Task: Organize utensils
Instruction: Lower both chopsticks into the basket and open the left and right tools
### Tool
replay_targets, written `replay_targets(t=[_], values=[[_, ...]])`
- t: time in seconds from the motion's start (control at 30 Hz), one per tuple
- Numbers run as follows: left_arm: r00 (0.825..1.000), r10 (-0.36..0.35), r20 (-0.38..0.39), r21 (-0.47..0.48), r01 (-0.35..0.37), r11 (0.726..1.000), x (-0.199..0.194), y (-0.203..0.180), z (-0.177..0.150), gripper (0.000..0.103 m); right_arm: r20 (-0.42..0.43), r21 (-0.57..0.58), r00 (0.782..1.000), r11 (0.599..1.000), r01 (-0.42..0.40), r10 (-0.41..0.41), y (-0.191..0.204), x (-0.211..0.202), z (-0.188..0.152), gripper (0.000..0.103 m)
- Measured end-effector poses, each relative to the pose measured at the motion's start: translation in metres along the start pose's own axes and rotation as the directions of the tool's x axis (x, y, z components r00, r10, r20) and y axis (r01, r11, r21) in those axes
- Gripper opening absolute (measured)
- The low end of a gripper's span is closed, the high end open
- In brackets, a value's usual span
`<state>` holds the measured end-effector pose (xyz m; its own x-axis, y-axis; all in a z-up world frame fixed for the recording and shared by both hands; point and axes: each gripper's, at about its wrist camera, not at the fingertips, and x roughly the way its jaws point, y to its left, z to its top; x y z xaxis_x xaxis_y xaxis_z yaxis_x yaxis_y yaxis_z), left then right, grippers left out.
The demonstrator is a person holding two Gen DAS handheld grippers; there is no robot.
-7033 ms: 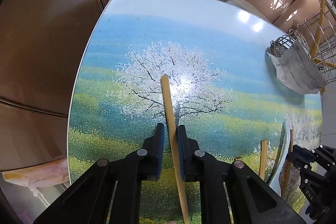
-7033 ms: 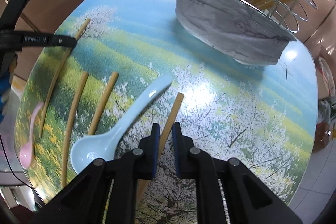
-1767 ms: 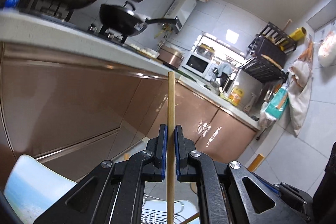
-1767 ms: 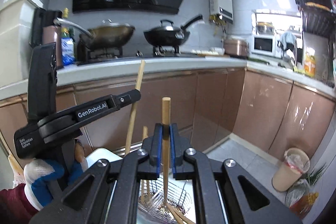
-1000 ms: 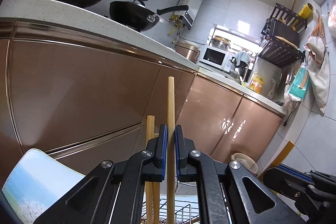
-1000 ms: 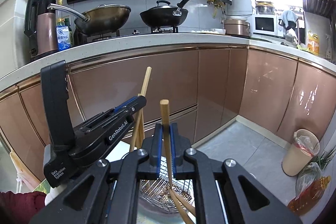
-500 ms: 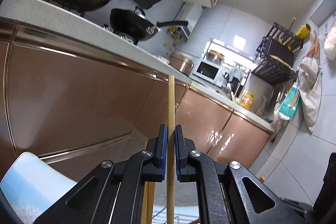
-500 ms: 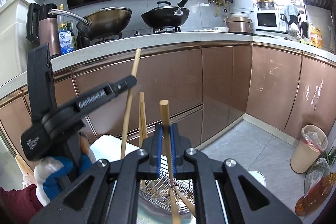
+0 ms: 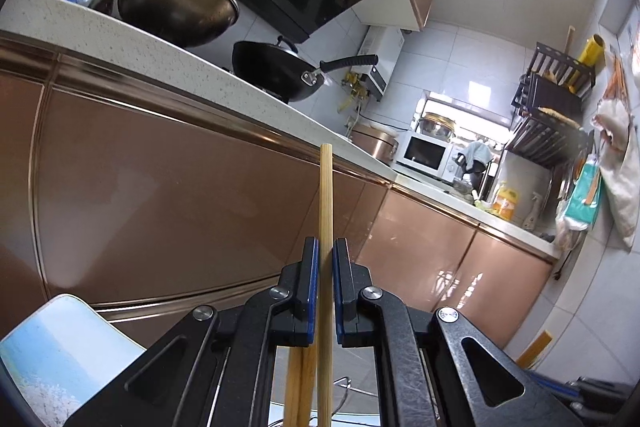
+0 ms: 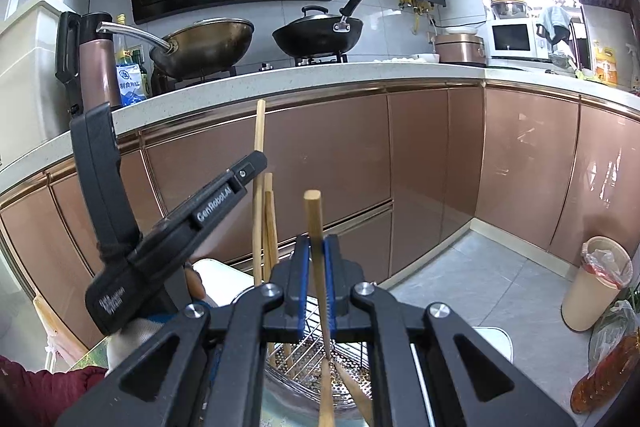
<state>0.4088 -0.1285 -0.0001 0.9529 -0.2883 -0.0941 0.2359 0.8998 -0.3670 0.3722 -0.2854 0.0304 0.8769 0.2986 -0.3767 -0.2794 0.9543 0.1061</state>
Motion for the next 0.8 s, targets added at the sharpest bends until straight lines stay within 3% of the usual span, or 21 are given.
replay_targets(t=[0.57, 0.8], values=[[0.998, 0.038, 0.053, 0.078, -0.042, 0.996, -0.015, 0.009, -0.018, 0.007, 0.014, 0.000, 0.999, 1.000, -0.029, 0.029, -0.003, -0.002, -0.002, 0.007], [0.998, -0.004, 0.070, 0.071, -0.001, 0.997, -0.019, 0.012, -0.005, 0.007, 0.017, -0.001, 0.999, 0.999, -0.036, 0.036, -0.005, -0.001, -0.005, 0.007]])
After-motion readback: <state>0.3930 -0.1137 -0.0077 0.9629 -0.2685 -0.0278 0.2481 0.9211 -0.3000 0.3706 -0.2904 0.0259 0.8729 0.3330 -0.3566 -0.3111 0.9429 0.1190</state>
